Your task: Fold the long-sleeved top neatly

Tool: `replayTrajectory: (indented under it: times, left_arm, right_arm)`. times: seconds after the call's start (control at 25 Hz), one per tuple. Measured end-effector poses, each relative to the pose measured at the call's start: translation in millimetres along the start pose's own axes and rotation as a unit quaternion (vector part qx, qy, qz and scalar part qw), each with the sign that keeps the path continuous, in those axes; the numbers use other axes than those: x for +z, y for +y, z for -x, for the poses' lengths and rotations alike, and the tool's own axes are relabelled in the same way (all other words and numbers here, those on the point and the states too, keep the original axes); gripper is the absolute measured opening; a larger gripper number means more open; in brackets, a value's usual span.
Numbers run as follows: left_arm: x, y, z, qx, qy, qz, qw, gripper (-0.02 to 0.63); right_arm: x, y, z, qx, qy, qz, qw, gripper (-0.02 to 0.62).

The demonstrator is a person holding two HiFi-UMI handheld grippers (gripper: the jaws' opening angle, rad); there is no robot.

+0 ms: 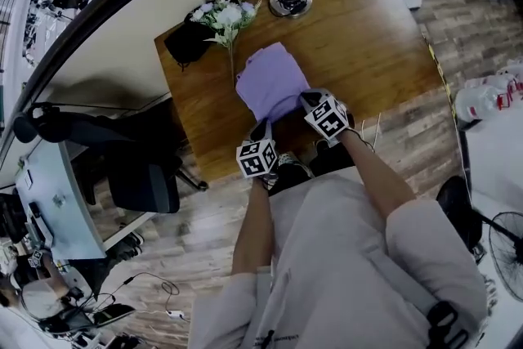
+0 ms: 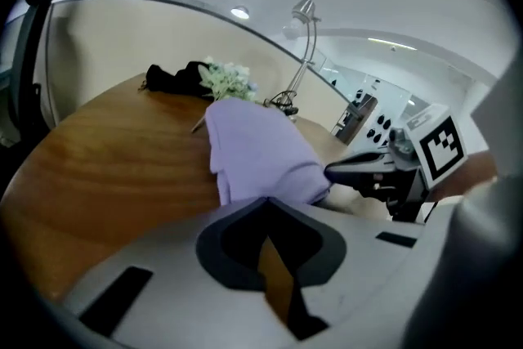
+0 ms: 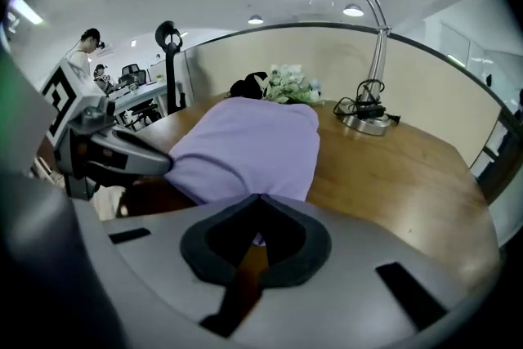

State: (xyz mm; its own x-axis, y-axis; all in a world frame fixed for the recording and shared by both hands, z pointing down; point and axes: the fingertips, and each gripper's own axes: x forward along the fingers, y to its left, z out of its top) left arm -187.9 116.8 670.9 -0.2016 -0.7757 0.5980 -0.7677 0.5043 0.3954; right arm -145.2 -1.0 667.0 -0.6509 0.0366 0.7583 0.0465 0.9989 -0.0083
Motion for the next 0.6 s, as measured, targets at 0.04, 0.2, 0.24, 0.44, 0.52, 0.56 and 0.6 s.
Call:
replayTrajectory:
  times: [0.04,0.2,0.24,0.44,0.52,0.56,0.6]
  left_arm:
    - [-7,4,2,0.007,0.007,-0.001,1.0000,0.023]
    - [-12,12,1,0.019,0.030,0.007,0.9993,0.023]
    - [-12,12,0,0.018,0.037,0.009,0.9991,0.023]
    - [7,13,18,0.035,0.010,0.017,0.9992,0.023]
    - [19,11,34,0.048,-0.020,0.026,0.9983,0.023]
    - [25,8,43,0.053,-0.034,0.028,0.9976,0.023]
    - [31,5,51,0.058,-0.048,0.026,0.9968,0.023]
  right_arm:
    - [-2,2,-2,-0.001,0.002,0.002,1.000,0.006]
    - [-8,0,-3,0.000,0.007,0.004,1.000,0.006]
    - [-6,-2,-1,-0.001,0.002,-0.009,1.000,0.006]
    - [10,-2,30,-0.018,-0.058,-0.064,0.996,0.006]
    - [7,1,49,-0.019,-0.079,-0.080,0.994,0.006]
    - [5,2,58,-0.018,-0.089,-0.089,0.992,0.006]
    - [5,5,67,-0.016,-0.100,-0.099,0.990,0.006]
